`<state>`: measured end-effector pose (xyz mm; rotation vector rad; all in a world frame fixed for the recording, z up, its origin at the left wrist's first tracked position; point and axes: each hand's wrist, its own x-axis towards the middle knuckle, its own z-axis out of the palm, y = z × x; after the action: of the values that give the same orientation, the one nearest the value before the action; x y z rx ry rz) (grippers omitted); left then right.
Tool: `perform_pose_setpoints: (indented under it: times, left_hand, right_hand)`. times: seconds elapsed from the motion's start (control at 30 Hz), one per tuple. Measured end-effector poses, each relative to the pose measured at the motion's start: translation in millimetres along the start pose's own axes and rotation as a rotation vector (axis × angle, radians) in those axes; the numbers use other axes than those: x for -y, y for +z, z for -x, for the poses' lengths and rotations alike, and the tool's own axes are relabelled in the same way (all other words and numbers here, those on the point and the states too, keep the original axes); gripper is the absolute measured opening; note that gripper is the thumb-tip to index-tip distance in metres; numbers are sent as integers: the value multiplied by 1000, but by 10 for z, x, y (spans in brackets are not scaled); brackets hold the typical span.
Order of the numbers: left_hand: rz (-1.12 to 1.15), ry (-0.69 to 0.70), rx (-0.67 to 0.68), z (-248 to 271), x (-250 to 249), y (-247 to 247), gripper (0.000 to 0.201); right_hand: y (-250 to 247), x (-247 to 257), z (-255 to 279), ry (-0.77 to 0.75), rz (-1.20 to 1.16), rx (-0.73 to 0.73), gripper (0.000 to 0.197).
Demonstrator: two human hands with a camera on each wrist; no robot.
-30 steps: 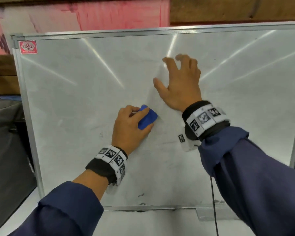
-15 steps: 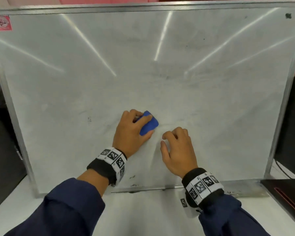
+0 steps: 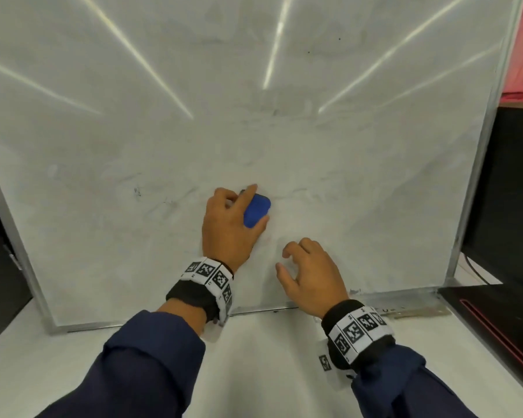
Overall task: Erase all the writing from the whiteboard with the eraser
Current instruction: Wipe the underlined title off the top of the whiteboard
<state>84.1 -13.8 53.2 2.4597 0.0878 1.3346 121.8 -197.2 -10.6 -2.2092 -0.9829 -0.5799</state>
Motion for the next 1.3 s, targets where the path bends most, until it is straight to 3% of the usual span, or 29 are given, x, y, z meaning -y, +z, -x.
perform_pose_setpoints:
  times: [0.13, 0.23, 0.33, 0.5, 0.63, 0.8, 0.93, 1.17, 1.3]
  left_hand:
    - [87, -258, 45, 321, -250, 213, 52]
    - [176, -460, 21, 498, -376, 370, 48]
    - [254, -559, -13, 554, -430, 457, 40]
    - [348, -622, -3, 671, -444, 598, 31]
    - [464, -688, 67, 865, -499, 804, 34]
    - [439, -668, 197, 970, -692, 916, 35]
    - [301, -595, 448, 1079, -633, 935, 38]
    - [98, -432, 827, 1154, -469, 763, 14]
    - [-13, -395, 968, 1207, -345, 638, 19]
  right_hand:
    - [-44, -55, 115, 45, -52, 31, 52]
    - [-76, -150, 185, 99, -20, 171, 61]
    - [-53, -210, 238, 137, 64, 264, 65]
    - [-38, -297, 218, 124, 259, 83, 58]
    - [-49, -378, 202, 85, 291, 57, 47]
    - [-174, -526, 300, 134, 391, 244, 47]
    - [-370, -699, 456, 113, 421, 446, 39]
    - [-505, -867, 634, 223, 489, 615, 33]
    - [-515, -845, 628, 258, 477, 609, 28]
